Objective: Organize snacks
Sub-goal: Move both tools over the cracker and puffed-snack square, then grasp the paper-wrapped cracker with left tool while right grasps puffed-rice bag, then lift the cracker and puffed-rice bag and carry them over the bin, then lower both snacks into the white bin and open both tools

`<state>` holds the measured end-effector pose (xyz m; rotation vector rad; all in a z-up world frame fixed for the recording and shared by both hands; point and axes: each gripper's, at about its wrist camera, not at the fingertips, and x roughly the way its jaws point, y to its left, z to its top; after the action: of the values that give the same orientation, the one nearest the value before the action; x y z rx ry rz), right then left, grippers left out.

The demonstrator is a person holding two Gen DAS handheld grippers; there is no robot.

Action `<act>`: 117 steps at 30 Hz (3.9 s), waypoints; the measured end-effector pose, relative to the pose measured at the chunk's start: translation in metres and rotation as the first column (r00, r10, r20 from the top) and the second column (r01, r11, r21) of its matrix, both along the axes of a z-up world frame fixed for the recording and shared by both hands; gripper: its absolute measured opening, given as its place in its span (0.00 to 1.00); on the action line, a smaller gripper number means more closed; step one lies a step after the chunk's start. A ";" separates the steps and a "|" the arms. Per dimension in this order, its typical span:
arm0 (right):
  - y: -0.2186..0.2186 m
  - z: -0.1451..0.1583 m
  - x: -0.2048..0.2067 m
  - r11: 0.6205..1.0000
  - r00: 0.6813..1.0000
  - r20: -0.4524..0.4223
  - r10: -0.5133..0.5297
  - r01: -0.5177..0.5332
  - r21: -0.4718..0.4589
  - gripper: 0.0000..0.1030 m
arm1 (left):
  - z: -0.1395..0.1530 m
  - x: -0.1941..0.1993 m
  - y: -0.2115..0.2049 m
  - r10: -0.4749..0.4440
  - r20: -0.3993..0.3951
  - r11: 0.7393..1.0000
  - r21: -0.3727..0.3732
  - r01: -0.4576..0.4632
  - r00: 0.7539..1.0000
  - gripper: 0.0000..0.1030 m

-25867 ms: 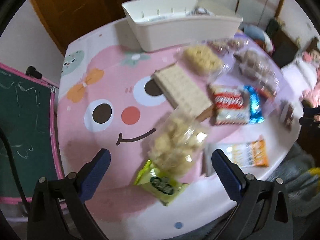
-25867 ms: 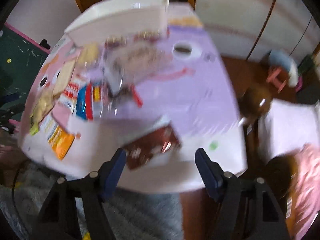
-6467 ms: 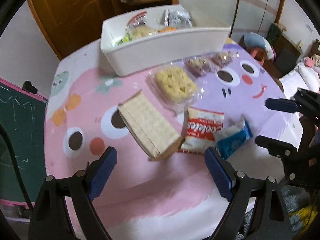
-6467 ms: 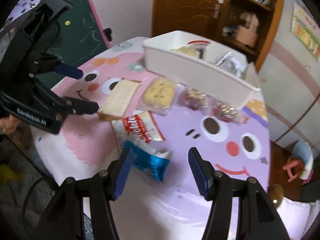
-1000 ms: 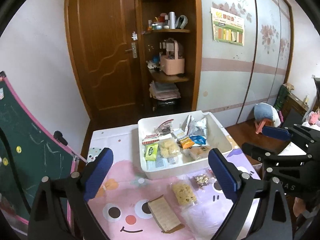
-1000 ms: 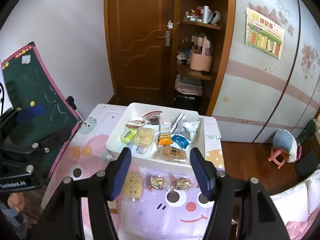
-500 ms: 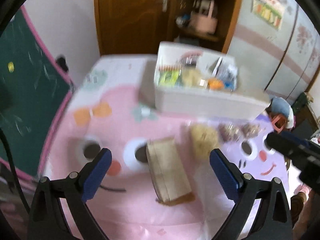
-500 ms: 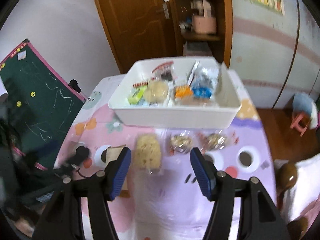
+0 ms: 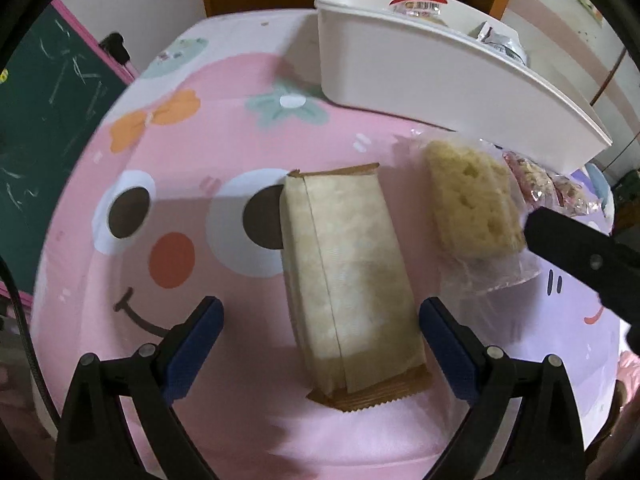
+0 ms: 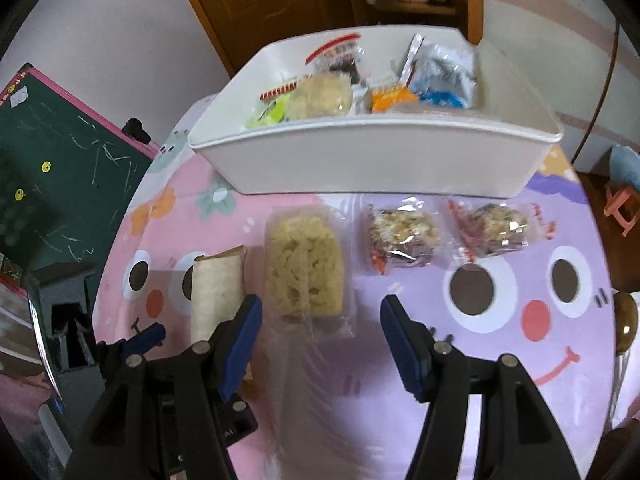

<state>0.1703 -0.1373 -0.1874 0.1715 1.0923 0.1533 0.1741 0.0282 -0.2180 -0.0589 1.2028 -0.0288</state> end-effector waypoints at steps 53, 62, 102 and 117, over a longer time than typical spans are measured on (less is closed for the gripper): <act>0.009 0.001 -0.037 0.993 0.992 0.059 0.112 -0.111 -0.031 0.54 | 0.048 -0.023 0.022 -0.050 0.184 0.999 0.004 0.050 0.982 0.51; 0.011 0.010 -0.042 0.993 0.989 0.091 0.120 -0.118 -0.027 0.54 | 0.069 -0.031 0.018 -0.060 0.254 0.998 -0.004 0.063 0.965 0.51; -0.079 0.186 0.135 0.976 0.915 0.398 -0.063 0.140 -0.167 0.55 | 0.224 0.176 -0.105 -0.234 0.461 0.971 0.162 0.178 0.856 0.51; -0.086 0.162 0.130 0.976 0.944 0.314 -0.105 0.158 -0.149 0.69 | 0.196 0.172 -0.103 -0.242 0.391 0.960 0.228 0.161 0.888 0.92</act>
<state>0.3003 -0.2233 -0.0253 0.0616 0.7777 -0.0362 0.3460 -0.0752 -0.0216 0.2335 0.7736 -0.1049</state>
